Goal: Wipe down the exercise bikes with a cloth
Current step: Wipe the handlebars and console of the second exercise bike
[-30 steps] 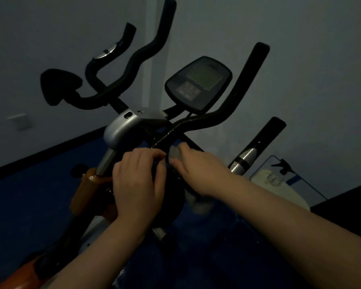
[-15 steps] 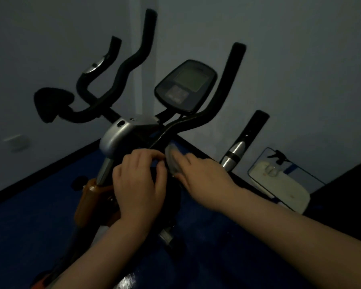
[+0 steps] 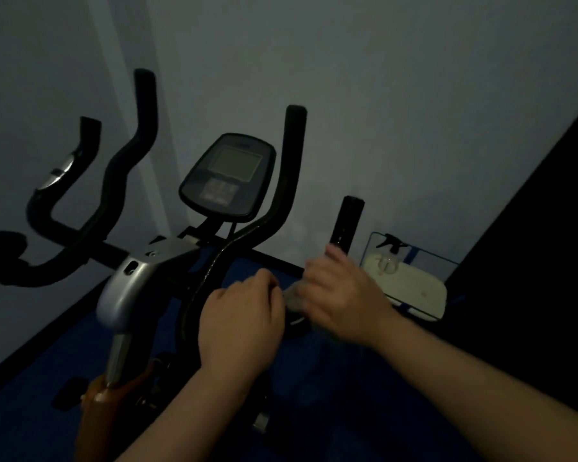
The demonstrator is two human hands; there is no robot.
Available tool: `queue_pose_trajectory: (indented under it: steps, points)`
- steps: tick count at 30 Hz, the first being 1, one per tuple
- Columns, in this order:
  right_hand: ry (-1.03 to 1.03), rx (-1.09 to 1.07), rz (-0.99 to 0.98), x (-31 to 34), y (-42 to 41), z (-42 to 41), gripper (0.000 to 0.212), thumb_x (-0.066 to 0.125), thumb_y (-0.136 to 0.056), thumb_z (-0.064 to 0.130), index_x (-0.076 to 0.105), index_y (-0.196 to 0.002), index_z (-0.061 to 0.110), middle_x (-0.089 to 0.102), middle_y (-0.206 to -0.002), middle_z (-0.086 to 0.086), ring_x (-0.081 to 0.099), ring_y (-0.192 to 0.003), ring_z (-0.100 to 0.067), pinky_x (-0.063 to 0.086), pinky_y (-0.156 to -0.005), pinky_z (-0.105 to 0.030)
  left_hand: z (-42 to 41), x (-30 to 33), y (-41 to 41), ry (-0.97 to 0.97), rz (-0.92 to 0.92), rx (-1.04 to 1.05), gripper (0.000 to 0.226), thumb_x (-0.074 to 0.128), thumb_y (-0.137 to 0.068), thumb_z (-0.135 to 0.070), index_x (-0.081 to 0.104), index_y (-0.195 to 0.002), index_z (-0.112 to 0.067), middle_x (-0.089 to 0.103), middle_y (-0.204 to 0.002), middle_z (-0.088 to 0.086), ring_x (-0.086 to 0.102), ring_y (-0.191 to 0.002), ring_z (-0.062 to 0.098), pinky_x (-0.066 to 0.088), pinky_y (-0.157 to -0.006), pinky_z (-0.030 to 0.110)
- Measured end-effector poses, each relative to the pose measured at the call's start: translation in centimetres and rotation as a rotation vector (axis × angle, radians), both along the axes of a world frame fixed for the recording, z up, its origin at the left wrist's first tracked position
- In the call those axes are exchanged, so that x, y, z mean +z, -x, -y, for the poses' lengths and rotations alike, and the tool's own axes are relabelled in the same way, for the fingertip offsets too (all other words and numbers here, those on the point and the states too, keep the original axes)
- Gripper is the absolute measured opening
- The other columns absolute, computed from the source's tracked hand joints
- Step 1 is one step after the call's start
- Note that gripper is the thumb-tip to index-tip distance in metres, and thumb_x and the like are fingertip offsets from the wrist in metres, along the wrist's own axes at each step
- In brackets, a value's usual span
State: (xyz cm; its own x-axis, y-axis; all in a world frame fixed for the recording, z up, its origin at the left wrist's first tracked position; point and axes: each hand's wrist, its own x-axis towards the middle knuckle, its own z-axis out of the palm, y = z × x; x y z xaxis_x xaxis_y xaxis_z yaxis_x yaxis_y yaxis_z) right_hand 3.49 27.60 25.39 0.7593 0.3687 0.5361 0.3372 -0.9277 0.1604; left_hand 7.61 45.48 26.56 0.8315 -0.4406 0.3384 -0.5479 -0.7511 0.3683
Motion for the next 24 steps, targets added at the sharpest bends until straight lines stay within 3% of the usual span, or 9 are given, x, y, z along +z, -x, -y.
queue_pose_trajectory:
  steps: [3, 6, 9, 14, 15, 17, 19, 21, 24]
  points:
    - [-0.158, -0.158, 0.105, 2.4, -2.2, 2.5, 0.029, 0.048, -0.091, 0.019, 0.071, -0.081, 0.005, 0.068, -0.09, -0.012, 0.063, -0.099, -0.028, 0.016, -0.116, -0.042, 0.0, 0.0, -0.2, -0.019, -0.004, -0.02, 0.021, 0.035, -0.09, -0.037, 0.055, -0.088, -0.031, 0.063, -0.074, -0.009, 0.059, -0.072, 0.013, 0.027, -0.065, 0.029]
    - [-0.389, -0.231, 0.197, -1.6, -1.0, -0.7, 0.027, 0.049, -0.089, 0.018, 0.071, -0.083, 0.004, 0.067, -0.098, -0.013, 0.053, -0.114, -0.026, 0.01, -0.117, -0.043, -0.2, 0.0, -0.1, -0.005, -0.042, -0.018, 0.023, 0.033, -0.091, -0.038, 0.055, -0.086, -0.031, 0.061, -0.075, -0.01, 0.057, -0.072, 0.013, 0.034, -0.067, 0.03]
    - [-0.209, -0.029, 0.196, -2.4, -0.2, -0.1, 0.028, 0.05, -0.089, 0.023, 0.072, -0.081, 0.008, 0.068, -0.091, -0.011, 0.058, -0.106, -0.025, 0.016, -0.115, -0.043, 0.0, 0.0, -0.2, -0.031, -0.031, -0.015, 0.024, 0.034, -0.093, -0.038, 0.055, -0.086, -0.031, 0.061, -0.076, -0.01, 0.057, -0.074, 0.013, 0.037, -0.071, 0.031]
    - [0.274, 0.154, 0.244, 4.8, -4.9, 6.9, 0.03, 0.051, -0.087, 0.027, 0.071, -0.073, 0.01, 0.067, -0.074, -0.008, 0.067, -0.08, -0.025, 0.032, -0.107, -0.047, 0.1, 0.1, 0.1, 0.013, -0.03, 0.043, 0.016, 0.045, -0.09, -0.034, 0.058, -0.083, -0.028, 0.063, -0.075, -0.007, 0.059, -0.073, 0.017, 0.026, -0.064, 0.029]
    - [0.359, 0.207, 0.241, 5.9, -5.8, 7.8, 0.03, 0.051, -0.087, 0.027, 0.069, -0.07, 0.011, 0.065, -0.07, -0.008, 0.066, -0.075, -0.025, 0.04, -0.102, -0.045, 0.2, 0.2, 0.2, 0.029, -0.031, 0.058, 0.015, 0.047, -0.09, -0.033, 0.059, -0.083, -0.028, 0.063, -0.075, -0.007, 0.059, -0.071, 0.016, 0.025, -0.062, 0.028]
    - [0.399, 0.275, 0.185, 7.6, -7.3, 8.9, 0.033, 0.051, -0.088, 0.029, 0.064, -0.065, 0.011, 0.061, -0.066, -0.007, 0.062, -0.064, -0.026, 0.055, -0.07, -0.036, 0.3, 0.2, 0.4, 0.048, -0.027, 0.078, 0.014, 0.048, -0.089, -0.033, 0.059, -0.082, -0.028, 0.064, -0.075, -0.008, 0.059, -0.068, 0.015, 0.025, -0.061, 0.028]
    - [0.263, 0.243, 0.166, 7.8, -8.1, 9.1, 0.034, 0.051, -0.089, 0.03, 0.064, -0.064, 0.012, 0.061, -0.065, -0.007, 0.058, -0.058, -0.025, 0.045, -0.047, -0.029, 0.3, 0.2, 0.3, 0.044, -0.014, 0.098, 0.014, 0.049, -0.089, -0.034, 0.06, -0.082, -0.028, 0.066, -0.075, -0.007, 0.06, -0.069, 0.016, 0.025, -0.06, 0.028]
    - [-0.035, 0.146, 0.196, 6.9, -8.0, 8.6, 0.033, 0.05, -0.091, 0.028, 0.069, -0.071, 0.011, 0.066, -0.069, -0.009, 0.06, -0.058, -0.026, 0.047, -0.05, -0.032, 0.4, 0.1, 0.2, 0.039, -0.005, 0.109, 0.014, 0.05, -0.089, -0.035, 0.061, -0.082, -0.028, 0.067, -0.073, -0.006, 0.062, -0.069, 0.017, 0.025, -0.057, 0.028]
    - [-0.752, -0.116, 0.286, 4.5, -7.6, 5.9, 0.031, 0.046, -0.095, 0.025, 0.068, -0.081, 0.008, 0.065, -0.069, -0.01, 0.06, -0.061, -0.024, 0.049, -0.055, -0.035, 0.5, -0.2, 0.1, 0.044, -0.021, 0.136, 0.015, 0.048, -0.089, -0.038, 0.059, -0.083, -0.029, 0.067, -0.072, -0.006, 0.061, -0.065, 0.018, 0.028, -0.052, 0.028]
